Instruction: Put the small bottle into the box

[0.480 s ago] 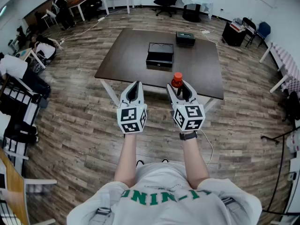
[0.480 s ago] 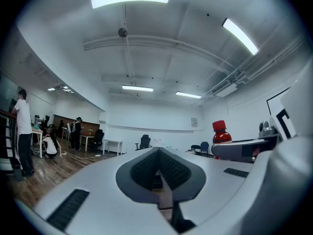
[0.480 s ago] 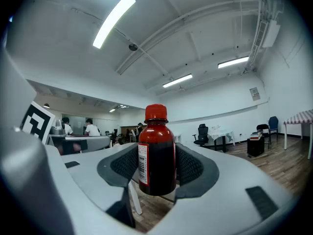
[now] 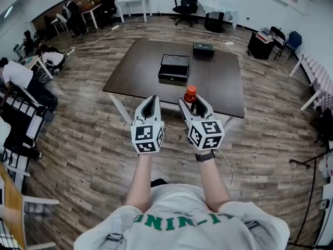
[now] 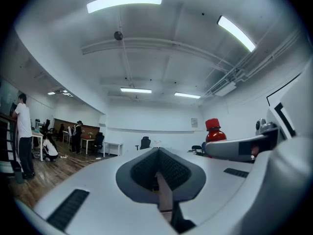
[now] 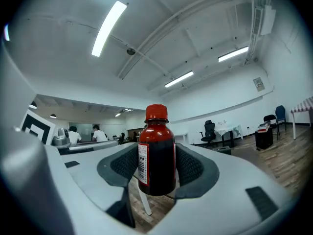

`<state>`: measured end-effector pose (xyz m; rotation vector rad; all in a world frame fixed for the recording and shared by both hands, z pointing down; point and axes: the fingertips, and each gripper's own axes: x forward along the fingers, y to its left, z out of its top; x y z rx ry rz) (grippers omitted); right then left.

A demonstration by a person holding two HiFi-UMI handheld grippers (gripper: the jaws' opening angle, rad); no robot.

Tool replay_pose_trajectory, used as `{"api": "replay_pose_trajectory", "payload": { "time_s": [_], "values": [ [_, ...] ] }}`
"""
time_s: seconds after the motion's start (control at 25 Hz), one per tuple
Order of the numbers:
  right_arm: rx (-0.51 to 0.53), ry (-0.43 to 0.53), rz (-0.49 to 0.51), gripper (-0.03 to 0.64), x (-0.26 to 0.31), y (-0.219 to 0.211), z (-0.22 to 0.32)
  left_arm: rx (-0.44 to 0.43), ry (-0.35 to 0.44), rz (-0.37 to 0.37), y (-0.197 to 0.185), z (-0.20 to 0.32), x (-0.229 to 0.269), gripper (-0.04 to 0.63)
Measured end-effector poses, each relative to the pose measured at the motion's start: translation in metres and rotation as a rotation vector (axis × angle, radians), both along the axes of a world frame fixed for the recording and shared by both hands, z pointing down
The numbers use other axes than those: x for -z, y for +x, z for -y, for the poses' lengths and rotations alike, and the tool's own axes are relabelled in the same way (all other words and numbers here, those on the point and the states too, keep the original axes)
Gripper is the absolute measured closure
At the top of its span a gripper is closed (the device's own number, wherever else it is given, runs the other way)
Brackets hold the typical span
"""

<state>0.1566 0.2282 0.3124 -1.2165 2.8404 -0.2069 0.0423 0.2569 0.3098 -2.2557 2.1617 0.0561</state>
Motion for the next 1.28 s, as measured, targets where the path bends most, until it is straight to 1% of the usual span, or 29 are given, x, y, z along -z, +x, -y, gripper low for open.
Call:
{"api": "replay_pose_trajectory", "payload": {
  "time_s": [0.08, 0.24, 0.4, 0.56, 0.72, 0.84, 0.96, 1.08, 1.28],
  "values": [
    [0.000, -0.011, 0.015, 0.382, -0.003, 0.002, 0.003, 0.007, -0.019, 0.012, 0.000, 0.000, -0.006, 0.588],
    [0.001, -0.027, 0.001, 0.382, -0.016, -0.003, 0.013, 0.032, -0.036, -0.002, -0.014, 0.011, -0.015, 0.588],
    [-0.008, -0.040, -0.022, 0.382, -0.026, -0.007, 0.049, 0.015, -0.025, -0.007, -0.019, 0.047, -0.019, 0.588],
    [-0.030, -0.046, -0.042, 0.382, -0.032, -0.023, 0.104, -0.011, -0.027, -0.003, -0.034, 0.108, -0.028, 0.588],
    [-0.067, -0.040, -0.051, 0.382, -0.031, -0.041, 0.170, -0.042, -0.009, -0.015, -0.054, 0.178, -0.025, 0.588],
    [-0.094, -0.046, -0.051, 0.382, -0.025, -0.064, 0.222, -0.075, 0.001, -0.007, -0.076, 0.231, -0.011, 0.588],
    [-0.120, -0.048, -0.051, 0.382, -0.022, -0.086, 0.263, -0.094, 0.005, -0.011, -0.100, 0.271, -0.003, 0.588],
    [-0.124, -0.052, -0.055, 0.382, -0.024, -0.112, 0.299, -0.109, -0.004, -0.024, -0.126, 0.311, -0.008, 0.588],
    [-0.150, -0.080, -0.067, 0.382, -0.038, -0.146, 0.360, -0.147, -0.025, -0.017, -0.159, 0.377, -0.018, 0.588]
  ]
}}
